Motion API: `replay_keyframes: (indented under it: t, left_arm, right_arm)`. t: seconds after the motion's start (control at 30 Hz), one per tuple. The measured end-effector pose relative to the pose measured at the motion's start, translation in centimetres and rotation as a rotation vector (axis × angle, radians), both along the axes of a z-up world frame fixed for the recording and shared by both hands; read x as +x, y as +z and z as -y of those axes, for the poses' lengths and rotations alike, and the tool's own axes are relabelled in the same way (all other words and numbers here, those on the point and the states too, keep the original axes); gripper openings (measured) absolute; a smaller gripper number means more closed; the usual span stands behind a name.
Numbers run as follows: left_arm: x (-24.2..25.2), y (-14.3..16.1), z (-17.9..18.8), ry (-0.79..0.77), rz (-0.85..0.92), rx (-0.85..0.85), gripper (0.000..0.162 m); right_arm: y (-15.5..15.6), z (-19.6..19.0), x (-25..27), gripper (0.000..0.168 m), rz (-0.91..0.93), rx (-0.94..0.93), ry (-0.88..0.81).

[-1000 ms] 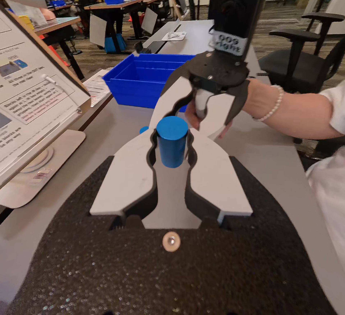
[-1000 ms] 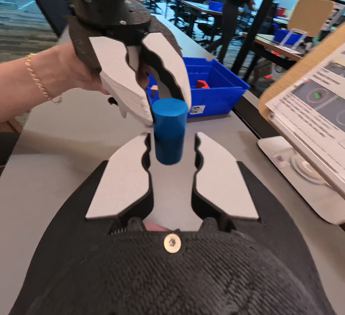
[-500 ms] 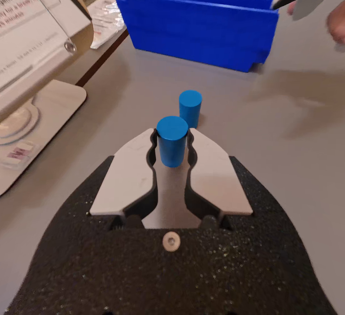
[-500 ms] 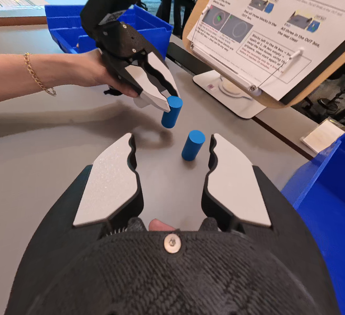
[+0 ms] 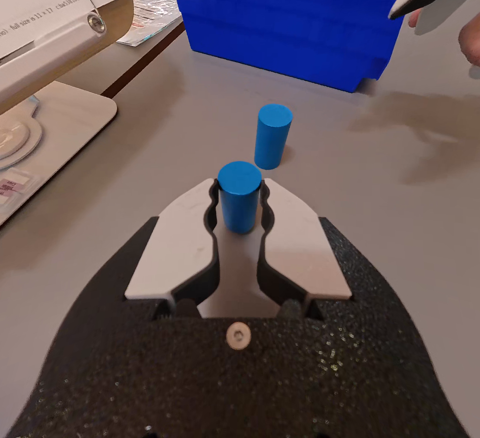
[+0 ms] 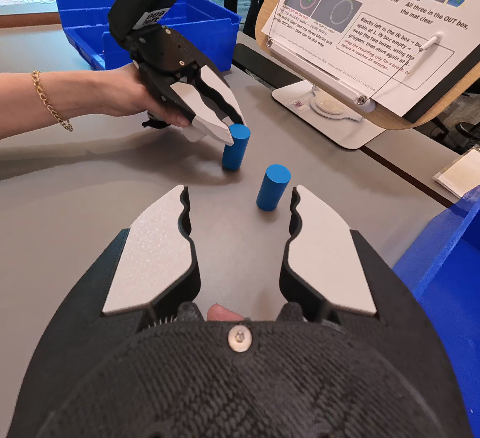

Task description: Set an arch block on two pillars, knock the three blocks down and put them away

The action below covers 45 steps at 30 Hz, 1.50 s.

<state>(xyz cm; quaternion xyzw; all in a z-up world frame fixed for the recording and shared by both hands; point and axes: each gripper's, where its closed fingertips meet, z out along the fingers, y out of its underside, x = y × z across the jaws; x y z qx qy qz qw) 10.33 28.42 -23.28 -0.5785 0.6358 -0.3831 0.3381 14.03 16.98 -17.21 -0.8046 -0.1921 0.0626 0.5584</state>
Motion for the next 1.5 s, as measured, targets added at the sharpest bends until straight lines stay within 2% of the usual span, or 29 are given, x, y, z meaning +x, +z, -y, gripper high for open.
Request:
replay_keyframes:
  t: [0.5,0.53,0.6,0.67,0.73,0.83,1.0,1.1,1.2,1.3,1.37,1.5]
  left_arm:
    - [0.2,-0.9,0.2,0.01,0.052,0.003,0.03]
    - [0.1,-0.9,0.3,0.007,0.045,-0.005,0.035]
    - [0.1,-1.1,0.3,0.021,0.029,-0.022,0.057]
    - [-0.1,-0.8,0.3,0.044,0.031,-0.026,0.067]
    - [-0.5,0.4,0.2,0.073,0.072,-0.024,0.07]
    - [-2.0,4.5,-0.1,0.142,0.172,-0.025,0.069]
    - [-8.0,11.3,-1.6,0.263,0.24,-0.027,0.062]
    - [-13.4,12.3,-4.5,0.368,0.126,0.014,0.062]
    - [-20.0,10.9,-8.8,0.487,-0.098,0.09,0.062]
    - [-26.9,7.4,-13.0,0.546,-0.401,0.149,0.062]
    - [-30.4,4.3,-14.7,0.552,-0.58,0.115,0.065]
    - [-32.8,0.0,-15.7,0.538,-0.732,0.027,0.068]
  right_arm:
    - [-0.8,0.0,-0.5,0.074,0.005,-0.032,0.016]
    - [-0.7,0.0,-0.6,0.074,0.004,-0.03,0.017]
    - [-0.6,0.0,-0.6,0.074,0.0,-0.027,0.016]
    - [-0.4,0.0,-0.7,0.074,-0.011,-0.022,0.017]
    - [-0.1,0.2,-0.7,0.074,-0.011,-0.014,0.018]
    - [0.2,0.5,-0.8,0.074,-0.012,-0.002,0.016]
    - [0.5,0.5,-1.1,0.074,-0.028,0.012,0.023]
    - [0.0,0.3,-1.5,0.074,-0.031,-0.001,0.038]
    - [-0.5,0.2,-1.9,0.074,-0.03,-0.012,0.051]
    - [-0.6,0.1,-2.3,0.074,-0.034,-0.007,0.061]
    - [-0.5,0.0,-2.6,0.074,-0.038,-0.001,0.067]
    - [-0.9,0.0,-3.0,0.074,-0.028,-0.011,0.078]
